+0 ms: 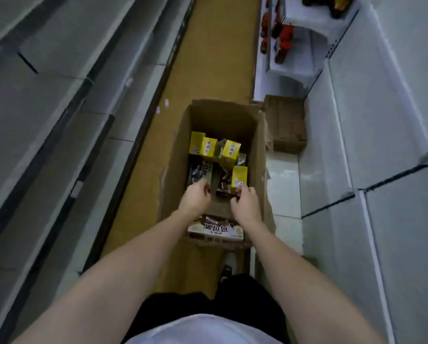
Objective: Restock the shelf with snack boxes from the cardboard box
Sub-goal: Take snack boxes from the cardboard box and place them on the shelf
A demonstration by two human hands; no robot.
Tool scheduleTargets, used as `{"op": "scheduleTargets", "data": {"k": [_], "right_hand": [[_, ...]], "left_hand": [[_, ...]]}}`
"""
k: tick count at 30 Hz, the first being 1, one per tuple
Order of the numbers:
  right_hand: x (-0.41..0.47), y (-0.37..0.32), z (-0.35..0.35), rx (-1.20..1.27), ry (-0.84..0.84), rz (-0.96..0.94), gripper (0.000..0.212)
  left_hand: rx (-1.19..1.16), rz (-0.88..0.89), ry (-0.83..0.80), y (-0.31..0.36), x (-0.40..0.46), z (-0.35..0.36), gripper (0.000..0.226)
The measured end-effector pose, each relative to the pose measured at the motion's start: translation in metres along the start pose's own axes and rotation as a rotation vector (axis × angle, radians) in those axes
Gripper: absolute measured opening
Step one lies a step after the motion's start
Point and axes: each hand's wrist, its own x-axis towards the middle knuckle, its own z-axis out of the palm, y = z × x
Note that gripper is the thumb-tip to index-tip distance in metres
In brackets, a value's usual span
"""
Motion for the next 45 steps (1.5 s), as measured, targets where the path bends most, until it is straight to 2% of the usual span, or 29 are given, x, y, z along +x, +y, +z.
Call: {"op": "scheduleTargets", "data": {"k": [5,10,14,18,21,26,34,39,43,45], "right_hand": [[0.061,0.012,-0.011,-0.148,-0.113,-0.033,0.035],[0.113,0.018,0.0,-0.29,-0.209,-0.028,0.044],[0.157,0.021,0.013,-0.343,-0.238,-0.017,0.051],[0.188,0.029,0.03,-0.426,-0.27,-0.017,0.052],[0.203,0.039,0.047,-0.5,-0.332,-0.039,0.063],[0.217,0.044,0.078,-0.594,-0.357,0.051,0.076],[0.229,0.048,0.099,-0.626,-0.378,0.132,0.082],[0.223,0.034,0.086,-0.66,-0.367,0.084,0.092],[0.213,0.017,0.057,-0.642,-0.248,0.039,0.087],[0.209,0.007,0.037,-0.629,-0.215,-0.017,0.093]], "left_hand": [[0.05,-0.044,-0.062,0.018,0.061,0.016,0.019],[0.147,0.012,-0.131,0.029,0.127,0.026,0.041],[0.337,0.125,-0.251,0.034,0.18,0.036,0.065],[0.511,0.257,-0.338,0.039,0.229,0.05,0.08],[0.657,0.321,-0.391,0.039,0.257,0.064,0.091],[0.788,0.427,-0.419,0.031,0.29,0.078,0.109],[0.907,0.514,-0.354,0.022,0.309,0.088,0.095],[0.84,0.498,-0.317,0.018,0.297,0.07,0.077],[0.777,0.476,-0.293,0.026,0.279,0.044,0.084],[0.739,0.432,-0.237,0.031,0.268,0.026,0.087]]}}
